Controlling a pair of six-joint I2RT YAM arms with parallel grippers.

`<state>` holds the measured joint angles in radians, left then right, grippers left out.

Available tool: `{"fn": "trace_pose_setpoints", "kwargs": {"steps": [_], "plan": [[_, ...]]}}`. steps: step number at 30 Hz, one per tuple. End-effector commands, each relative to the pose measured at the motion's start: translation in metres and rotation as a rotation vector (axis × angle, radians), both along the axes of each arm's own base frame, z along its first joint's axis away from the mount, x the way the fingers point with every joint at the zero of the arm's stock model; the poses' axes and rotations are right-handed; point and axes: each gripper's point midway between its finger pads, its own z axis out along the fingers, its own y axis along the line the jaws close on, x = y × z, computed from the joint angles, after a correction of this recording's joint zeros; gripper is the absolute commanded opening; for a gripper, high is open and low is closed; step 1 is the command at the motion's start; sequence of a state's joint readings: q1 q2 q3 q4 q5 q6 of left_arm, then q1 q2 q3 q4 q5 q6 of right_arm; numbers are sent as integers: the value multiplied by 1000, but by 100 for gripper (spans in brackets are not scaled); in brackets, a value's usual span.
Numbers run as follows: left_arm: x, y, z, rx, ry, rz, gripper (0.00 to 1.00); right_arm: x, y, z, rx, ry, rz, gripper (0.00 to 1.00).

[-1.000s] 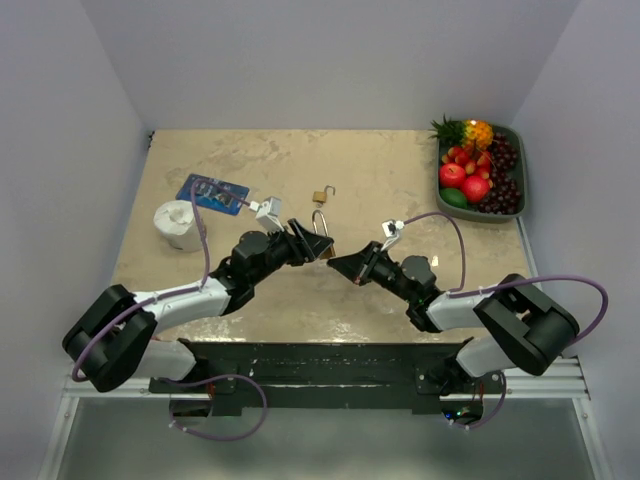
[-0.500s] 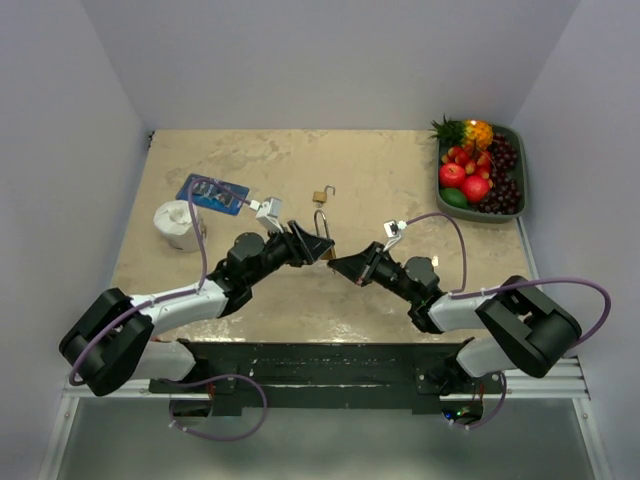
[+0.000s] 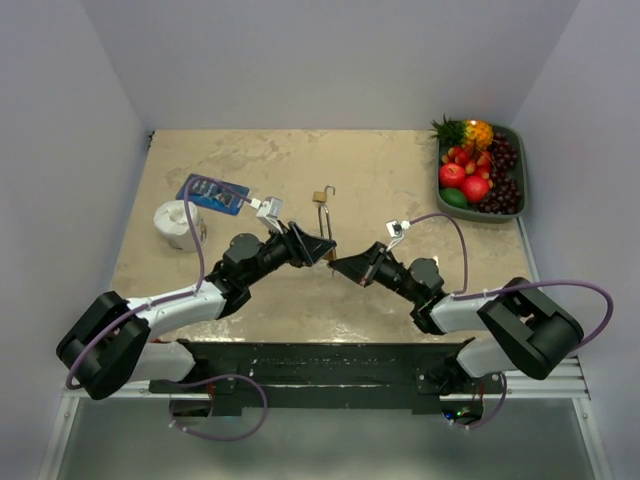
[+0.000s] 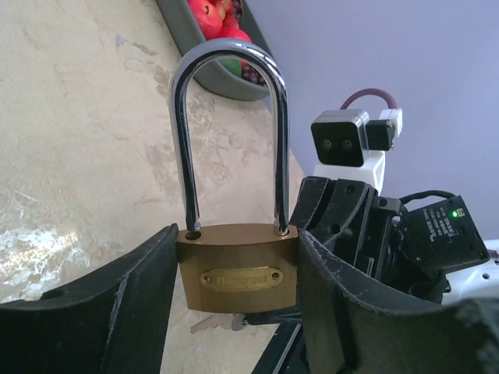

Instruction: Unlock with the key

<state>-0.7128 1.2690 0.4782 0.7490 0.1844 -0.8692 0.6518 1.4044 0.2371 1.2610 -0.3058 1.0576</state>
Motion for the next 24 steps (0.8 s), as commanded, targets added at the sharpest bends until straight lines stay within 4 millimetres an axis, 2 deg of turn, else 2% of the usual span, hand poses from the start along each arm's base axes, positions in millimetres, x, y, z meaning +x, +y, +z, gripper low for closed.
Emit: {"fn": "trace_pose_setpoints", "kwargs": {"steps": [1,9,16,17,19,20,21,22,23,24], "plan": [[-64,-24,44,-108,-118,-323,0,41,-28,40,115,-80,-218,0],[-63,-24,37,-79,-102,-312,0,42,-28,42,105,-98,-211,0],[-39,-23,26,-3,-47,-207,0,47,-32,38,-4,-123,-243,0],[-35,-24,22,16,-37,-194,0,47,-33,30,-54,-113,-250,0],[-24,-22,16,49,-3,-141,0,47,-37,40,-76,-140,-264,4],[-17,-22,9,71,23,-119,0,48,-40,29,-136,-124,-275,10],[-11,-19,-3,115,61,-84,0,47,-43,36,-144,-142,-283,14],[-3,-21,3,126,60,-62,0,48,-44,38,-159,-150,-290,17],[3,-21,-7,160,83,-42,0,47,-46,29,-206,-142,-292,25],[8,-19,-12,187,100,-14,0,46,-50,35,-209,-159,-302,28]]}}
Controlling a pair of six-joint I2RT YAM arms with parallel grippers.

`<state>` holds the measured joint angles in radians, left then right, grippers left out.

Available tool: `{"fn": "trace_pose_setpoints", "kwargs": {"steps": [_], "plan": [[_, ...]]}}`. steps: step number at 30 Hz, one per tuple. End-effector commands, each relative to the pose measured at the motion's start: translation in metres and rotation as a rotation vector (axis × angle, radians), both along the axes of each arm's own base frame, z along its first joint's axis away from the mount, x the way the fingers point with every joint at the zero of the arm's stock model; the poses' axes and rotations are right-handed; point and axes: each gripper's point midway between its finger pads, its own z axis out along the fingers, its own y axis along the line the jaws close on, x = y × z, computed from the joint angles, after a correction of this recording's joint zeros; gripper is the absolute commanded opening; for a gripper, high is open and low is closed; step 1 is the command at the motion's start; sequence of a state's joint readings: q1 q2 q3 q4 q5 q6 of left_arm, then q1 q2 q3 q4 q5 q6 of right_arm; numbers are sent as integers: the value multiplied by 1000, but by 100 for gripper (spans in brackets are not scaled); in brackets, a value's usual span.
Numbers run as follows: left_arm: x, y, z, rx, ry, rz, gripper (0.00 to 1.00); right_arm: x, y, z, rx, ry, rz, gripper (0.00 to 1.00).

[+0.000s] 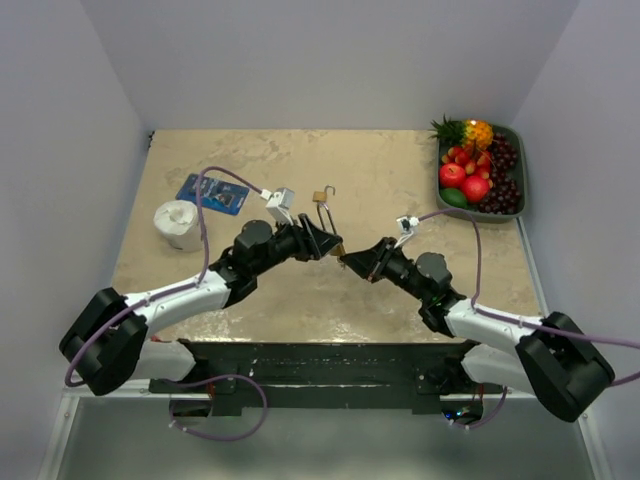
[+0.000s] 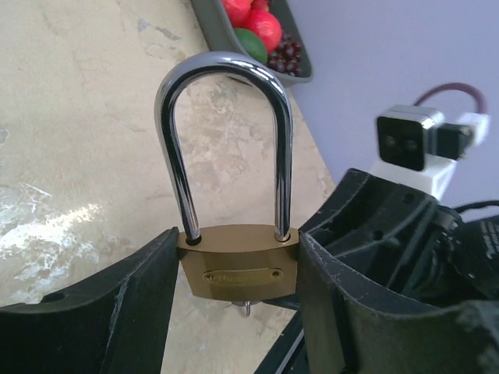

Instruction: Unlock with the key

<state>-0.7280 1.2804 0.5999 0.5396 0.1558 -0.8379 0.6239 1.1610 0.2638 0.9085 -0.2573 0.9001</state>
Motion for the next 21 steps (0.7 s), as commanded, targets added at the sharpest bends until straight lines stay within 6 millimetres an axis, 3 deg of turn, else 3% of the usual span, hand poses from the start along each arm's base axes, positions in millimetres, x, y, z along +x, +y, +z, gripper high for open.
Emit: {"fn": "trace_pose_setpoints", "kwargs": {"steps": [1,2,5,9,12,13,14,21], "plan": [[3,-12,-10,102,49,-19,0,38,-30,29,-81,-115,-217,32],[9,-11,-15,111,59,-5,0,37,-33,23,-118,-106,-218,40],[19,-8,-18,121,65,15,0,30,-40,21,-159,-114,-226,51],[25,-8,-13,120,34,-6,0,24,-50,24,-188,-132,-244,59],[23,-6,-10,109,-3,-65,0,24,-54,37,-187,-167,-259,70],[24,0,-13,113,-7,-72,0,26,-53,51,-181,-191,-257,71],[23,2,-13,117,-22,-88,0,30,-54,48,-223,-188,-257,72],[-9,19,-31,167,-7,-319,0,46,-38,96,-251,-344,-86,73]]}}
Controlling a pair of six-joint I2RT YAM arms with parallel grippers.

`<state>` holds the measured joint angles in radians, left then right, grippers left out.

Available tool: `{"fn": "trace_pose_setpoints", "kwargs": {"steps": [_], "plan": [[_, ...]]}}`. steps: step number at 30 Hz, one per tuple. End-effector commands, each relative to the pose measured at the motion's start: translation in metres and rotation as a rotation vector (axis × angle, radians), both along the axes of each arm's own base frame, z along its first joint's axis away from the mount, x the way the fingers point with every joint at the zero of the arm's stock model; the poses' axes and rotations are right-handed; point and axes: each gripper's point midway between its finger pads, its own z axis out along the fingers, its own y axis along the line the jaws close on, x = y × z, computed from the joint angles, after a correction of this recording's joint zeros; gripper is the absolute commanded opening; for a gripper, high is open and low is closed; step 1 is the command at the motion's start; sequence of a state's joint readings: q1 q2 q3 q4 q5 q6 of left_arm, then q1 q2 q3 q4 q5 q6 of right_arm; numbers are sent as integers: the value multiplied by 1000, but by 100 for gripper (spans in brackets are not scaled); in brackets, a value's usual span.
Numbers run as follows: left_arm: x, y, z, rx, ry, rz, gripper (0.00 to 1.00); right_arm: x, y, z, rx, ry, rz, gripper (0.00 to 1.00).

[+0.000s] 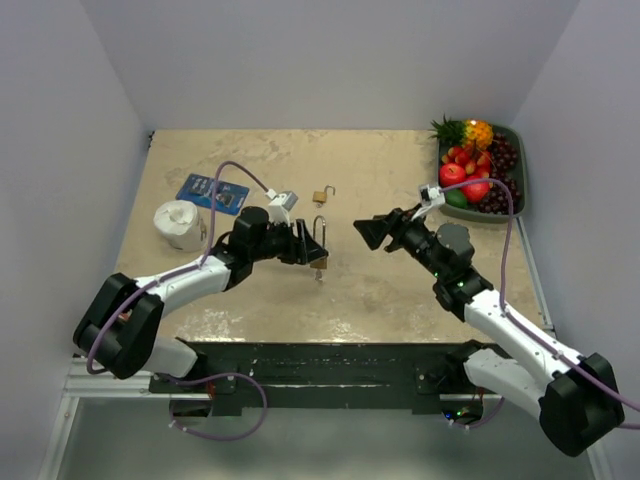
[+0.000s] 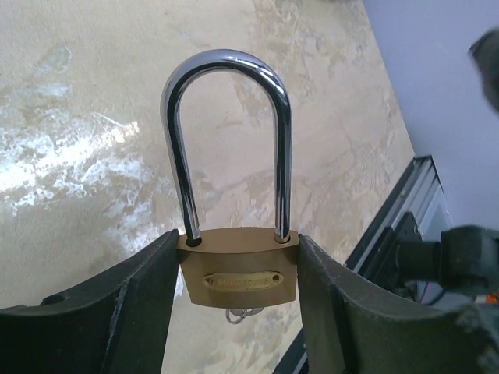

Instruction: Unlock with the key

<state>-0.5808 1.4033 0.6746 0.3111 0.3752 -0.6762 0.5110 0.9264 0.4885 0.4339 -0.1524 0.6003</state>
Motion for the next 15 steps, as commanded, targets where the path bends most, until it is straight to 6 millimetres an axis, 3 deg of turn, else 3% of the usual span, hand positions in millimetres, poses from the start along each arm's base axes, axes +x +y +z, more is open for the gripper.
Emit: {"fn": "trace_pose_setpoints", "kwargs": {"steps": [1,5,8,15], "plan": [[-27,-6,33,-64,-110,-251,0,3,15,39,-64,-145,160,74],[-51,-10,50,-97,-155,-411,0,-12,37,64,-107,-258,354,74],[-66,-12,57,-115,-159,-516,0,-26,48,70,-116,-306,483,74],[-100,-10,77,-217,-160,-727,0,-55,67,58,-116,-301,719,74]]}}
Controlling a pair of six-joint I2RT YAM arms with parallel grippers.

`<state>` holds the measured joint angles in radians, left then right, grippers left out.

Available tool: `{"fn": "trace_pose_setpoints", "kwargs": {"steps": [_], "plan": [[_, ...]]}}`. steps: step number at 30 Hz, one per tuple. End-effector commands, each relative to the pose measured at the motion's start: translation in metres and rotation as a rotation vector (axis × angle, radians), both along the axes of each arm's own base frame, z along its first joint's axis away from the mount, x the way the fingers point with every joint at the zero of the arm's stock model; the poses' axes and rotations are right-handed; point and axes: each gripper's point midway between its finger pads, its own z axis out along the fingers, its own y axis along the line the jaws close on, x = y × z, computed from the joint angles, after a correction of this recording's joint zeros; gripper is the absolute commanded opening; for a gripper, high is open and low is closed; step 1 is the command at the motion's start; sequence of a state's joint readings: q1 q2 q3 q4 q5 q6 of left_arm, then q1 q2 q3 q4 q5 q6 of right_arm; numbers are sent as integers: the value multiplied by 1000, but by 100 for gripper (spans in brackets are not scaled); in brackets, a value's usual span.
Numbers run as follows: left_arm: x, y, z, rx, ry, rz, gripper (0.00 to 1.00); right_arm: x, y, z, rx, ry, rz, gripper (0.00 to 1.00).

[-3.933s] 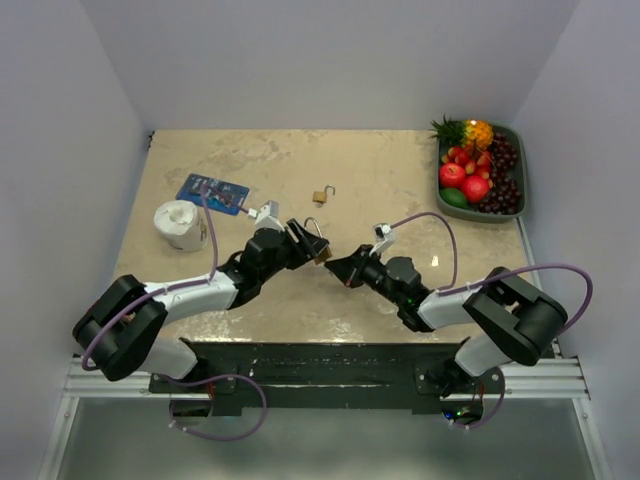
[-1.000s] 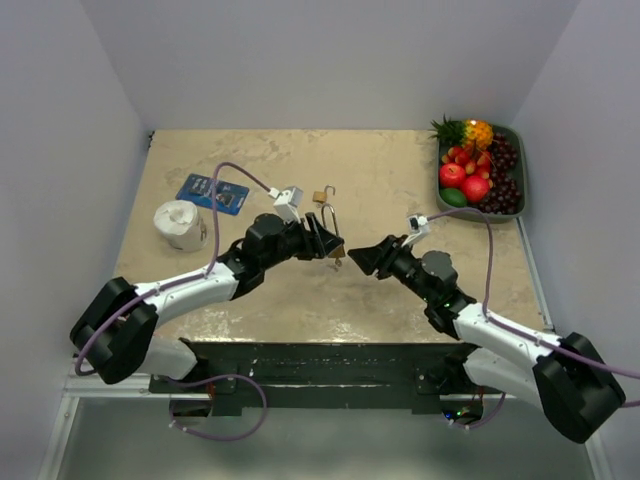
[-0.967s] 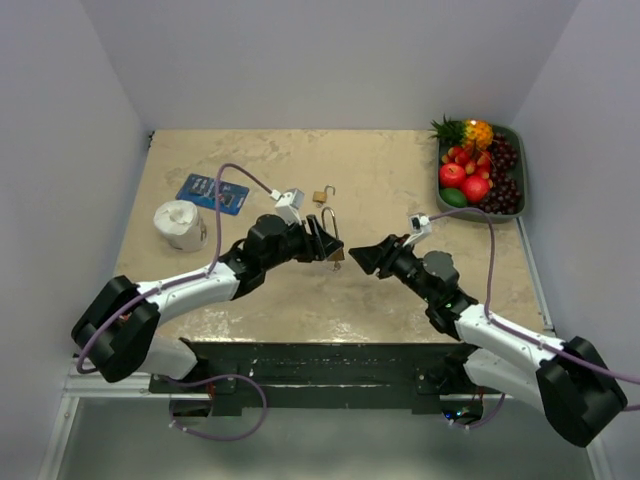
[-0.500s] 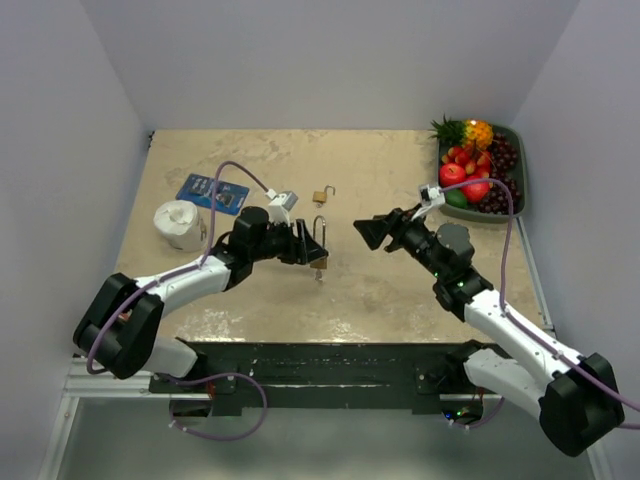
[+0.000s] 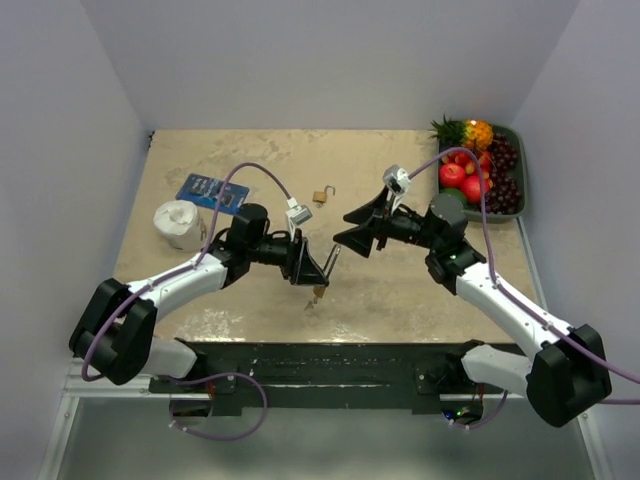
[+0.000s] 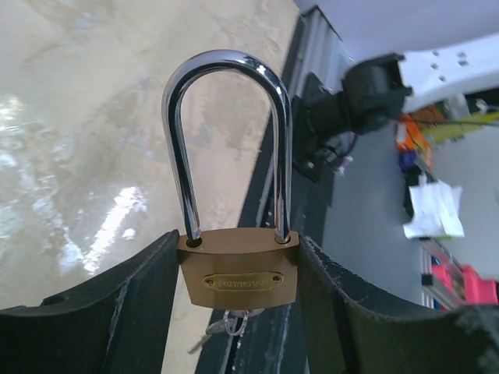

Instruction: Unlock with the key

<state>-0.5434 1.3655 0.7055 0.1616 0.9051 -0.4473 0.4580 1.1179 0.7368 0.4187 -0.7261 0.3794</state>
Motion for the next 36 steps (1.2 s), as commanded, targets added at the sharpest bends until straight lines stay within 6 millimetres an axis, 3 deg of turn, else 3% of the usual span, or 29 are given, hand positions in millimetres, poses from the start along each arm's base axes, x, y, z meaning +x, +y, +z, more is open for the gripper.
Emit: {"fn": "trace_pose_setpoints", "kwargs": {"steps": [1,11,20,36], "plan": [[-24,-2,56,-165,-114,-219,0,-32,16,11,-5,-73,220,74],[-32,3,59,-190,-113,-278,0,-54,27,-9,-49,-30,306,74],[-37,5,61,-208,-121,-303,0,-54,26,-30,-80,3,296,72],[-33,7,68,-235,-140,-263,0,-66,24,-37,-60,41,328,54]]}}
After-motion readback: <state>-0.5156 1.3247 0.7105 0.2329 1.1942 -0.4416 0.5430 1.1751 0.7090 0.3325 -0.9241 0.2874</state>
